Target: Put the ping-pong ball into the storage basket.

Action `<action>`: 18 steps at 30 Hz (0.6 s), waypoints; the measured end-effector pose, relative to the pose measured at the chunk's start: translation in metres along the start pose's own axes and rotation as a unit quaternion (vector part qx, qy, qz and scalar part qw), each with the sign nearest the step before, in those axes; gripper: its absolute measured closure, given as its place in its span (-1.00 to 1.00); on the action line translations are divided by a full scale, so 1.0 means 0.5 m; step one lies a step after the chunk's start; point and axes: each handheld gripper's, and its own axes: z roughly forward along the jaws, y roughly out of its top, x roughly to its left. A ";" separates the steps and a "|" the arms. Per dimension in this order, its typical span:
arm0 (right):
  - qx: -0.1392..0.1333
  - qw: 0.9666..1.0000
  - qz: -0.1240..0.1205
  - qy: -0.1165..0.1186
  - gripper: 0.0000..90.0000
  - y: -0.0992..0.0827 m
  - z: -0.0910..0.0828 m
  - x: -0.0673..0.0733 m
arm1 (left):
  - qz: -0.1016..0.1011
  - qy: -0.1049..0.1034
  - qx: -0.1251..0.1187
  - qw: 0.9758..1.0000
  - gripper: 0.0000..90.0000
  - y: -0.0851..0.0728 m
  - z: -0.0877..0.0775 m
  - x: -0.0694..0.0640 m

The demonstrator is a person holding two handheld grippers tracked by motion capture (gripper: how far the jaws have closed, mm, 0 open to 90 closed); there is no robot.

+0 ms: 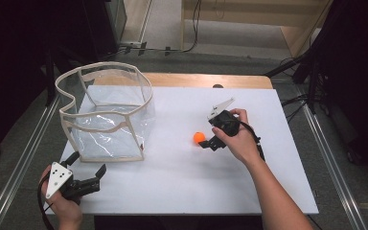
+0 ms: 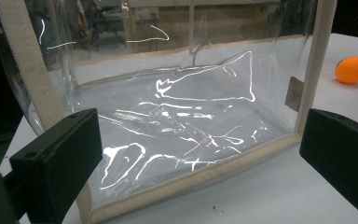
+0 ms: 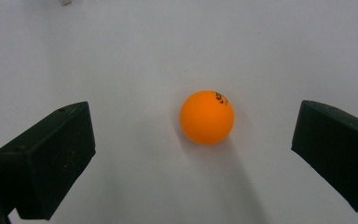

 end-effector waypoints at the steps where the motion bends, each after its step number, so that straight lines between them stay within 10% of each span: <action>1: 0.009 1.000 -0.001 0.001 -1.00 0.003 0.006 0.001 | 0.000 0.000 0.000 1.000 -1.00 0.000 0.000 0.000; 11: 0.044 0.999 0.001 0.003 -1.00 0.013 0.038 -0.009 | 0.001 0.000 0.000 1.000 -1.00 0.000 0.000 0.000; 18: 0.053 0.999 0.005 -0.004 -0.64 0.018 0.050 -0.017 | 0.000 0.000 0.000 1.000 -1.00 0.000 0.000 0.000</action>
